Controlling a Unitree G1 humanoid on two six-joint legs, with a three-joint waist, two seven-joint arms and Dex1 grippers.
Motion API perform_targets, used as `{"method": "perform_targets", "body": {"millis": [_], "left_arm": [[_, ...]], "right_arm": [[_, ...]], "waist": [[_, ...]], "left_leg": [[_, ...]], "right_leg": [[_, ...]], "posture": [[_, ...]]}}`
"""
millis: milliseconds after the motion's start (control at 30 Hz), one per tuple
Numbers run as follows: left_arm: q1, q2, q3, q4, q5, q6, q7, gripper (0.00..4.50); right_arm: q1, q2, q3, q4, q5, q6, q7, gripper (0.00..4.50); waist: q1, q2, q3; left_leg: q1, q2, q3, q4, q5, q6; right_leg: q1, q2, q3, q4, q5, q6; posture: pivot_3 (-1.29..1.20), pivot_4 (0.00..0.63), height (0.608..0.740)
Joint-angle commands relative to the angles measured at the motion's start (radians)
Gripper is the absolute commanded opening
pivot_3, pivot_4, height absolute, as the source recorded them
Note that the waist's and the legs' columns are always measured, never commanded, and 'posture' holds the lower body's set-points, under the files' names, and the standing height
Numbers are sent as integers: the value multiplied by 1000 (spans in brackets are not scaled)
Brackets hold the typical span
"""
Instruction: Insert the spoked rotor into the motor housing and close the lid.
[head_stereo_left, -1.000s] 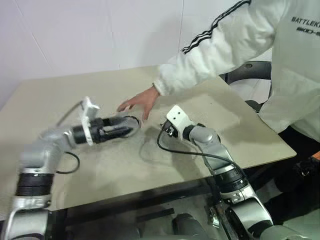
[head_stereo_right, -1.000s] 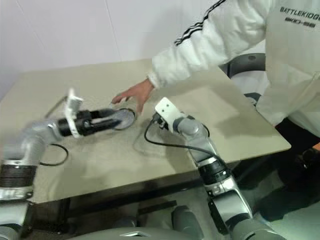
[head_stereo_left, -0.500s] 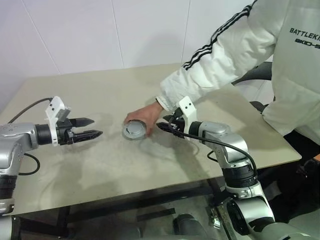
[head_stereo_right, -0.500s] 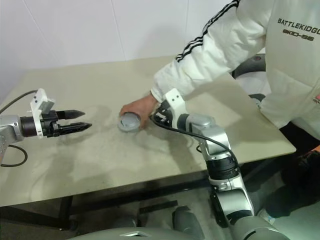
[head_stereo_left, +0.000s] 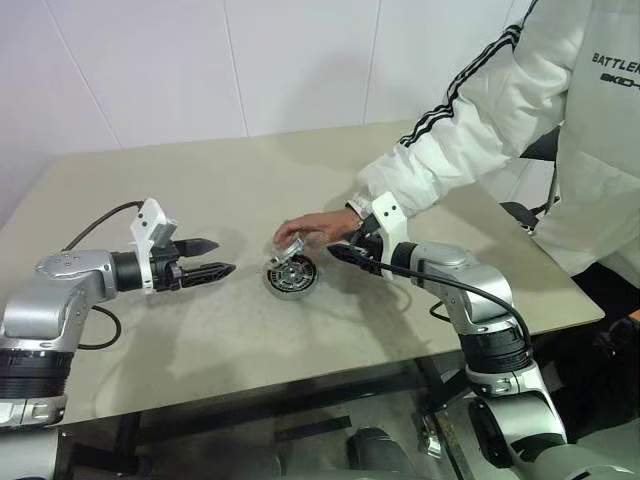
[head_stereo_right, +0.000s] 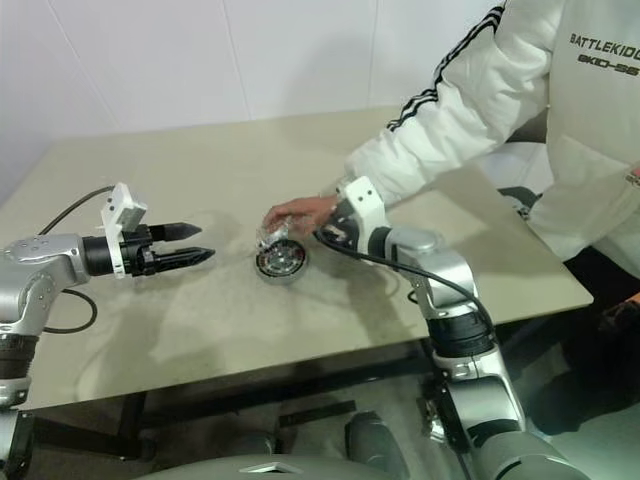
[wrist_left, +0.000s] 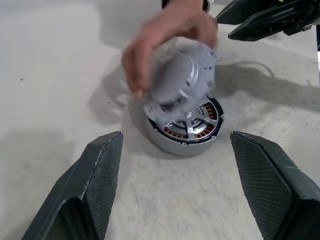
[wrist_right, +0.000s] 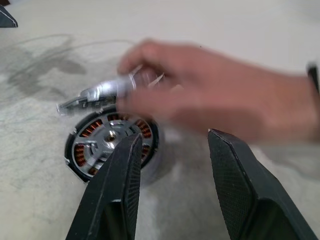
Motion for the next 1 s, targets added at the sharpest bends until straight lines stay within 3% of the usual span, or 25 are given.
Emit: {"method": "perform_targets", "body": {"millis": [33,400,700,867,1000], "left_arm": [[-37,-2,-1,23,12,-32,-13,3642],[-73,-10,-14,104,39,-73,-55,3642],[-52,-23,-9,106,46,-91,-54,3642],[-44,-43,-9,102,46,-98,-48,3642],[-31,-69,-15,88,51,-110,-35,3642]], "right_arm": [[-8,-4,-18,-51,28,3,-19,2155],[22,-12,-17,-92,64,29,-46,2155],[-7,-102,61,-119,83,3,52,2155],[-88,-242,252,-91,-50,-227,213,2155],[-191,-320,439,82,-320,-701,263,2155]], "waist": [[-1,0,0],[1,0,0],[2,0,0],[-1,0,0],[-1,0,0]], "left_leg": [[0,0,0,0,0,0],[0,0,0,0,0,0],[0,0,0,0,0,0],[0,0,1,1,0,0],[1,0,1,1,0,0]], "right_leg": [[0,0,0,0,0,0],[0,0,0,0,0,0],[0,0,0,0,0,0],[0,0,0,0,0,0],[1,0,0,0,0,1]], "posture": [[0,0,740],[0,0,740],[0,0,740],[0,0,740],[0,0,740]]}}
